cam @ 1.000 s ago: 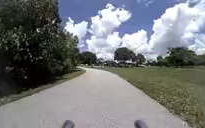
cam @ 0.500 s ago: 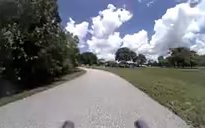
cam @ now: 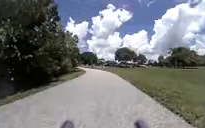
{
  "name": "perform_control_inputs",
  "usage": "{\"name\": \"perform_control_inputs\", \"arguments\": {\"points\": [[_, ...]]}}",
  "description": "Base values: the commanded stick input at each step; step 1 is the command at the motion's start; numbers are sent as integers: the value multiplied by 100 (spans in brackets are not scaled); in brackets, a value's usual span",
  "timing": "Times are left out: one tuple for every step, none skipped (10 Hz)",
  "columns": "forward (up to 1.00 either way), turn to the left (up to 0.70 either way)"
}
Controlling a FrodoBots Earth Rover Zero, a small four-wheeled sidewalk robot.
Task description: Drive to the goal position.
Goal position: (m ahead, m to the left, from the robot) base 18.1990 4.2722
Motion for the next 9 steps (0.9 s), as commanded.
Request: {"name": "perform_control_inputs", "arguments": {"points": [[50, 0], [50, 0], [50, 0], [50, 0], [50, 0], [50, 0], [50, 0], [50, 0], [50, 0]]}}
